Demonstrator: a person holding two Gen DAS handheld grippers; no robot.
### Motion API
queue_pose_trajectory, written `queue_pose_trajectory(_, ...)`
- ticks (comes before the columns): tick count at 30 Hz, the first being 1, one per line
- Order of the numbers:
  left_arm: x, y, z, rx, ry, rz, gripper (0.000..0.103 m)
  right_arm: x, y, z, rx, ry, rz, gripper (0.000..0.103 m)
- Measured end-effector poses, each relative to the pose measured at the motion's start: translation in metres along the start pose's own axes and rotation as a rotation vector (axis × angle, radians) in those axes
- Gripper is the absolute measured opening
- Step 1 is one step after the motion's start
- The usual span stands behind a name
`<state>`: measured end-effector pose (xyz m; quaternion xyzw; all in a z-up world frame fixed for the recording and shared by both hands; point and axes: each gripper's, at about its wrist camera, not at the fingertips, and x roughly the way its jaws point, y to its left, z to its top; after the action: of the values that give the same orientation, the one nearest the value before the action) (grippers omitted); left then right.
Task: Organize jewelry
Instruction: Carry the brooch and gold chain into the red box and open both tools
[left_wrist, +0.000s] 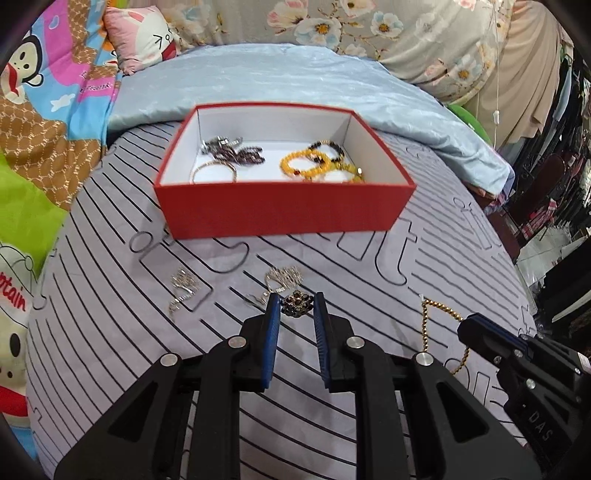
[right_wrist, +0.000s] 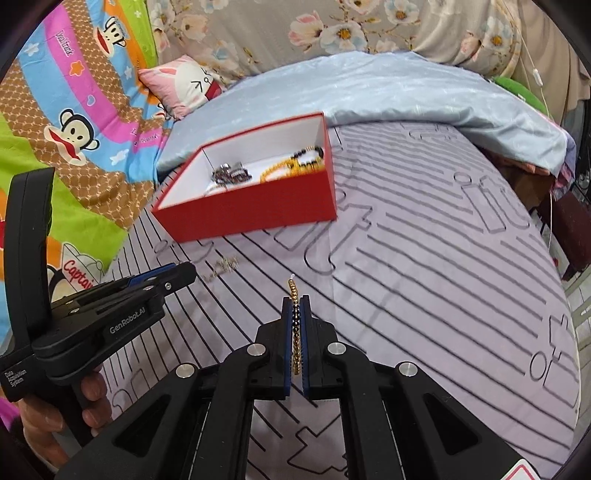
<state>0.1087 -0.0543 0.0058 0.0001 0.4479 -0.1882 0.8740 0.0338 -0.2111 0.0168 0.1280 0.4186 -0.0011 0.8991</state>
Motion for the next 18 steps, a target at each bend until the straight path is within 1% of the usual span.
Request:
queue_pose_trajectory(7, -0.023, 0.017, 0.032, -0.003, -0.074, 0.034, 0.018, -0.011, 0.011, 0.047, -0.048, -0.087, 0.033, 0.003)
queue_pose_trajectory(11, -0.025, 0.023, 0.057, 0.009, -0.111, 0.049, 0.018, -0.006, 0.02, 0.084, -0.066, -0.131, 0.054, 0.003)
queue_pose_trajectory(14, -0.018, 0.026, 0.074, 0.015, -0.131, 0.064, 0.018, 0.008, 0.027, 0.111, -0.058, -0.135, 0.088, 0.003)
queue_pose_trajectory(16, -0.011, 0.028, 0.087, 0.015, -0.142, 0.06, 0.018, 0.018, 0.031, 0.124, -0.058, -0.131, 0.098, 0.003)
queue_pose_trajectory(18, -0.002, 0.029, 0.096, 0.022, -0.143, 0.073, 0.018, 0.032, 0.036, 0.135, -0.05, -0.117, 0.115, 0.003)
